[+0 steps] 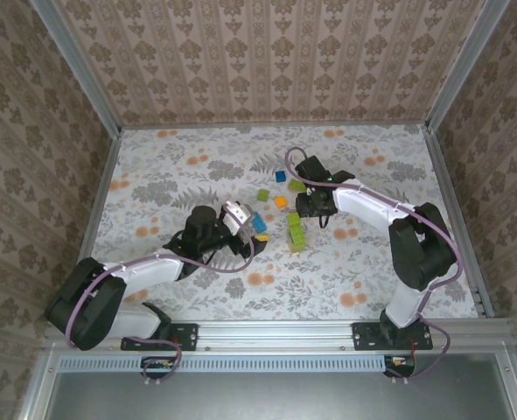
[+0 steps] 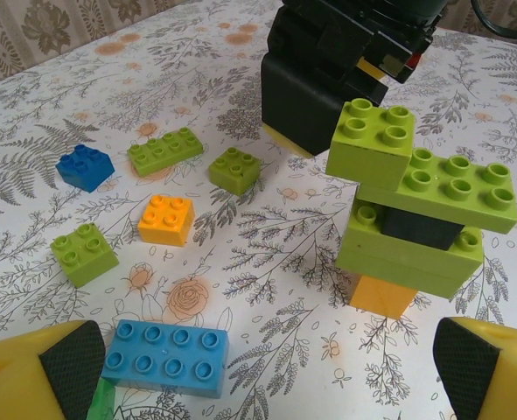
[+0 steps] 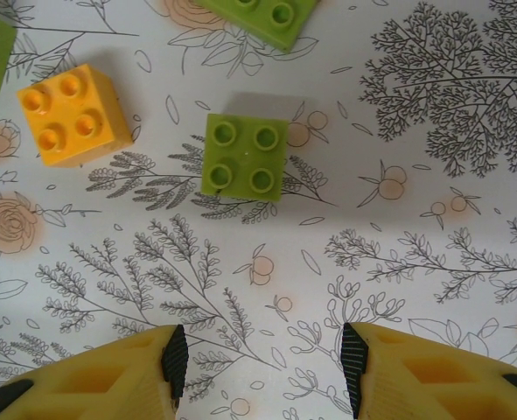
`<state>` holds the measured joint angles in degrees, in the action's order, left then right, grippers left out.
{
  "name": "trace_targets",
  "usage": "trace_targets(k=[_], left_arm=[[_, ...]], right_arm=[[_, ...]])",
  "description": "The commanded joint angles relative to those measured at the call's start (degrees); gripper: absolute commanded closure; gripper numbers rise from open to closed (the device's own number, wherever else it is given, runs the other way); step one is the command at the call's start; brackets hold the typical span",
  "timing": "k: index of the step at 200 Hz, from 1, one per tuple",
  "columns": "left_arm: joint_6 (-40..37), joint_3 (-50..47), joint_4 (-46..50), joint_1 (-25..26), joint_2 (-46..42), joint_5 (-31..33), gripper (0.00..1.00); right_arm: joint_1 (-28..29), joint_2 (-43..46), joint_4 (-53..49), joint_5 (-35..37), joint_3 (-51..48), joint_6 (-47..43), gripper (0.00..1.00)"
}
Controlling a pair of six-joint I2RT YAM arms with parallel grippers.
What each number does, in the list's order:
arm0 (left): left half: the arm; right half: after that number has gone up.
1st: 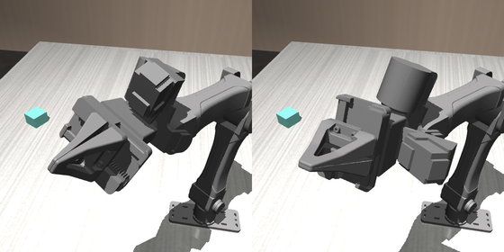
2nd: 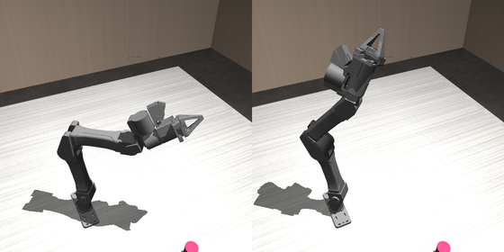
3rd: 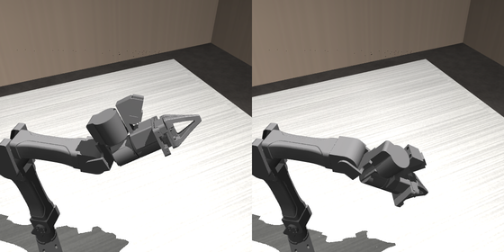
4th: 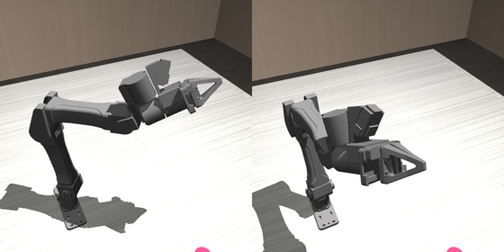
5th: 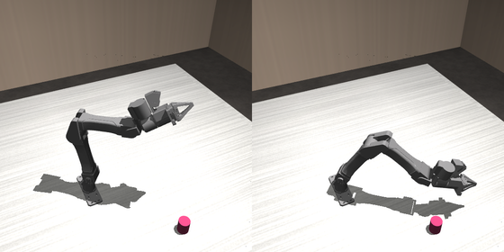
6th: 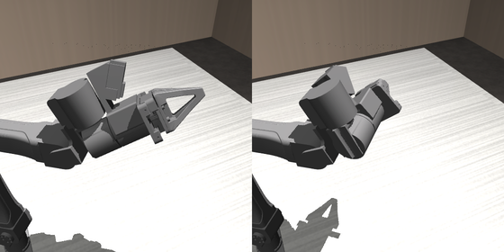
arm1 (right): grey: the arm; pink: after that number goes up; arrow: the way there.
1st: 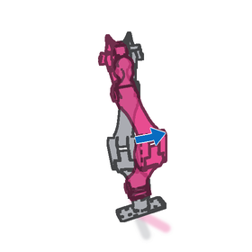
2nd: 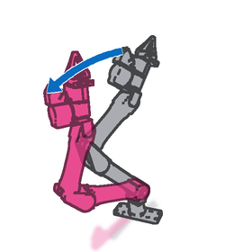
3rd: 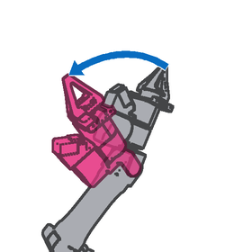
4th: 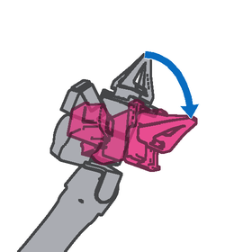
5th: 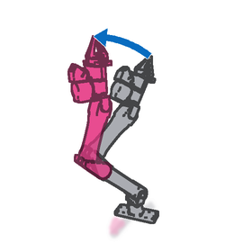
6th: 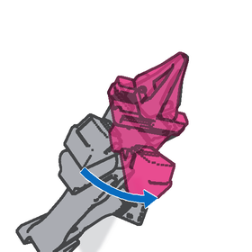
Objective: Assemble a carrot with lego
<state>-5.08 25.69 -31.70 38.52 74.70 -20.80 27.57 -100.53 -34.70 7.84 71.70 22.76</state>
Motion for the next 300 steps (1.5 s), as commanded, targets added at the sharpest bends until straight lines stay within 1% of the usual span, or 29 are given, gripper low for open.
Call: trace_targets(k=[1, 117, 164, 300], left_arm=[[0.2, 1.8, 0.1, -0.2, 0.5, -1.1, 0.0], [0.1, 2.1, 0.4, -0.2, 0.9, -1.3, 0.0], [0.1, 2.2, 0.4, -0.2, 0.9, -1.5, 0.0], [-0.3, 2.7, 0.2, -0.2, 2.6, -2.5, 0.0]], right_arm=[[-0.5, 0.0, -1.7, 1.7, 2.1, -0.6, 0.47], [-0.4, -0.7, 1.3, -4.1, 2.7, -2.0, 0.48], [0.1, -1.4, 2.8, -8.1, 3.2, -2.8, 0.48], [1.0, -5.9, 2.6, -17.9, 7.0, -12.0, 0.46]])
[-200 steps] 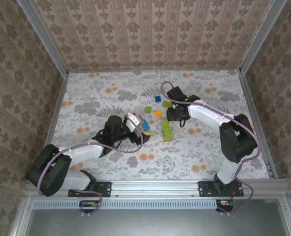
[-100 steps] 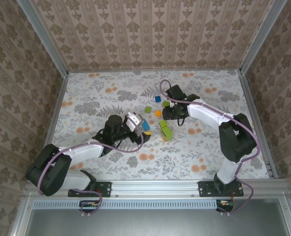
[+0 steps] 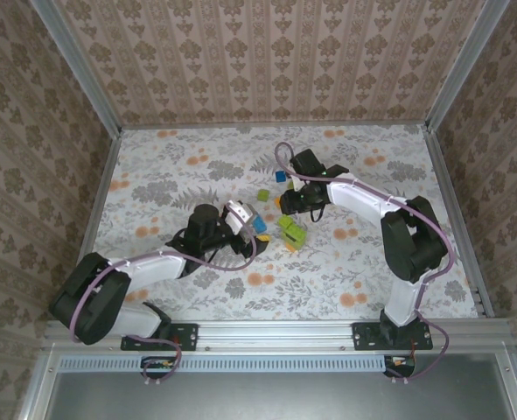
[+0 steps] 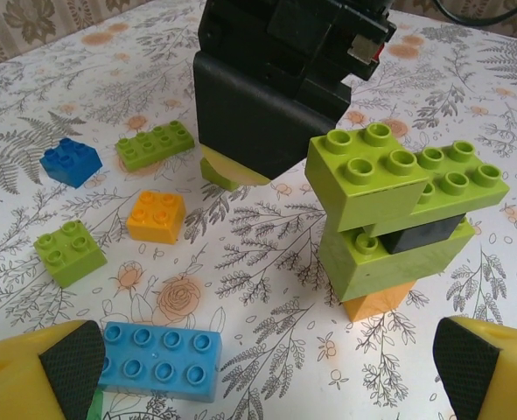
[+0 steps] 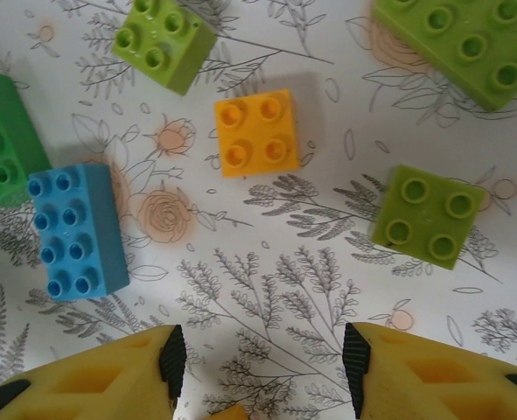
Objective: Assemble a carrot with lego
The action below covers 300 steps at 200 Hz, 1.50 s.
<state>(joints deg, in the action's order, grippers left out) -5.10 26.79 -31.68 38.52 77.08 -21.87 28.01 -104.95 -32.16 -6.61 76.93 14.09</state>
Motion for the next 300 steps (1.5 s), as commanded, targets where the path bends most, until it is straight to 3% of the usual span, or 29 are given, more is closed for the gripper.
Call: trace_targets(k=[1, 35, 104, 188, 300], left_arm=[[-0.3, 1.7, 0.1, -0.2, 0.3, -1.4, 0.0], [-0.4, 1.9, 0.1, -0.2, 0.6, -1.6, 0.0], [-0.5, 2.0, -0.2, -0.2, 1.3, -2.4, 0.0], [-2.3, -1.0, -9.1, 0.0, 2.3, -7.7, 0.0], [-3.0, 3.8, -5.2, 0.0, 5.9, -8.8, 0.0]], right_arm=[[0.5, -1.5, 0.0, -3.5, 1.8, -3.5, 0.46], [0.8, -2.6, -1.6, -6.2, 2.8, -5.7, 0.45], [1.9, -4.5, -4.1, -5.1, 6.3, -9.3, 0.43], [-2.8, -1.7, -7.1, 10.6, 8.1, 0.8, 0.39], [-5.4, -13.1, -8.0, 7.4, 13.4, 2.1, 0.36]])
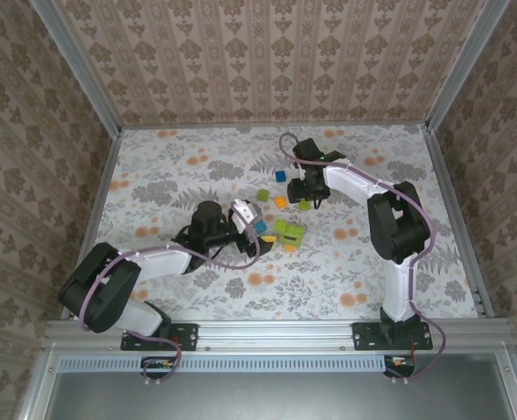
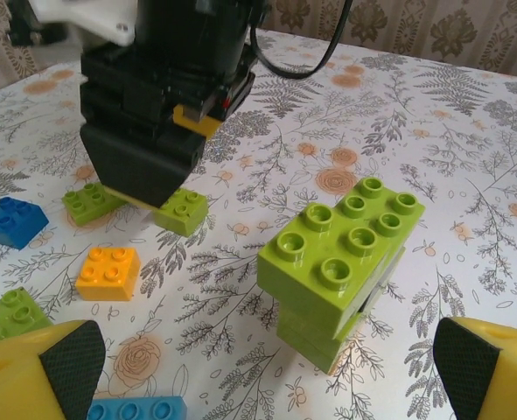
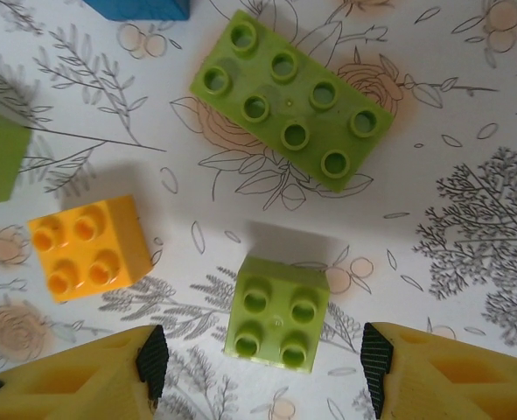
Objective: Assemble a carrot with lego
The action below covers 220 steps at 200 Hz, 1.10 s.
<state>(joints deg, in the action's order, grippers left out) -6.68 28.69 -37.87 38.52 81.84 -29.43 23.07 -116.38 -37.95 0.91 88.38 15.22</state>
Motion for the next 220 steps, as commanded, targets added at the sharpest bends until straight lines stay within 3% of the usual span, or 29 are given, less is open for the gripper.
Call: trace_targets(k=[1, 102, 167, 220], left_arm=[[-1.4, 1.9, 1.0, 0.0, 1.2, -1.2, 0.0], [-2.1, 2.9, 1.3, -0.1, 3.5, -1.0, 0.0], [-2.1, 2.5, 1.3, -0.2, 3.0, -0.9, 0.0], [-2.1, 2.5, 1.5, -0.1, 2.8, -0.9, 0.0]], right_arm=[[-0.5, -1.8, -2.3, -0.1, 2.0, 0.9, 0.36], [-0.6, -5.7, -2.4, 1.2, 3.6, 1.2, 0.38], [-0.7, -6.5, -2.3, 1.1, 4.3, 1.5, 0.53], [-0.8, -6.9, -2.6, 0.8, 4.3, 1.8, 0.56]])
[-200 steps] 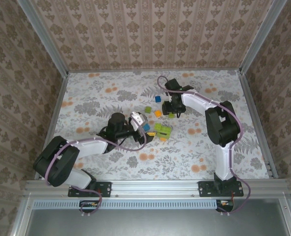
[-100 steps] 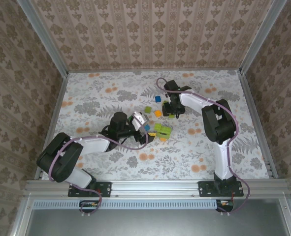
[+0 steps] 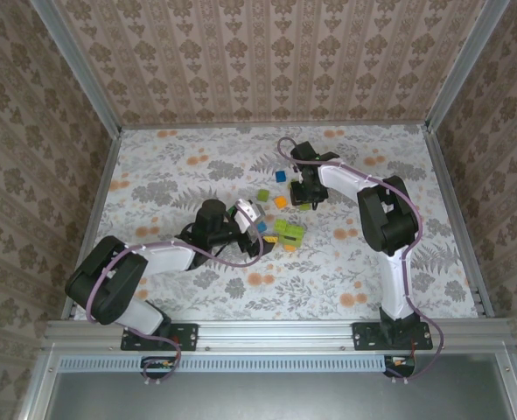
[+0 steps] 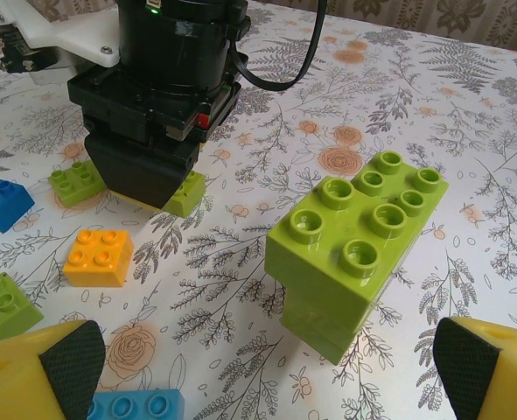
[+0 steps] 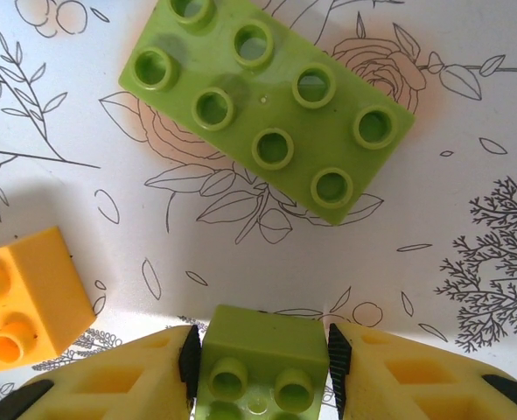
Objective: Assemble a carrot with lego
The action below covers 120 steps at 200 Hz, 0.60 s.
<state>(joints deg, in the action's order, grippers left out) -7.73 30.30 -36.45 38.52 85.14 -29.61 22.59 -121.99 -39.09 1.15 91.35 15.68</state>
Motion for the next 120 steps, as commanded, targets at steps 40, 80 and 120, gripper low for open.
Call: trace_targets(k=[40, 80, 120], left_arm=[[-1.1, 0.8, 0.0, -0.2, -0.5, -0.8, 0.0], [-3.4, -1.1, -3.7, 0.0, -0.9, -6.4, 0.0], [-5.3, -2.9, -11.2, 0.0, 1.2, -10.5, 0.0]], right_arm=[[-0.4, -1.1, -1.7, 0.6, 1.1, 1.5, 0.65], [-0.8, 3.8, -1.6, 0.8, -1.8, 1.5, 0.71], [-1.4, 12.1, -1.5, 1.1, -8.0, 1.6, 0.72]])
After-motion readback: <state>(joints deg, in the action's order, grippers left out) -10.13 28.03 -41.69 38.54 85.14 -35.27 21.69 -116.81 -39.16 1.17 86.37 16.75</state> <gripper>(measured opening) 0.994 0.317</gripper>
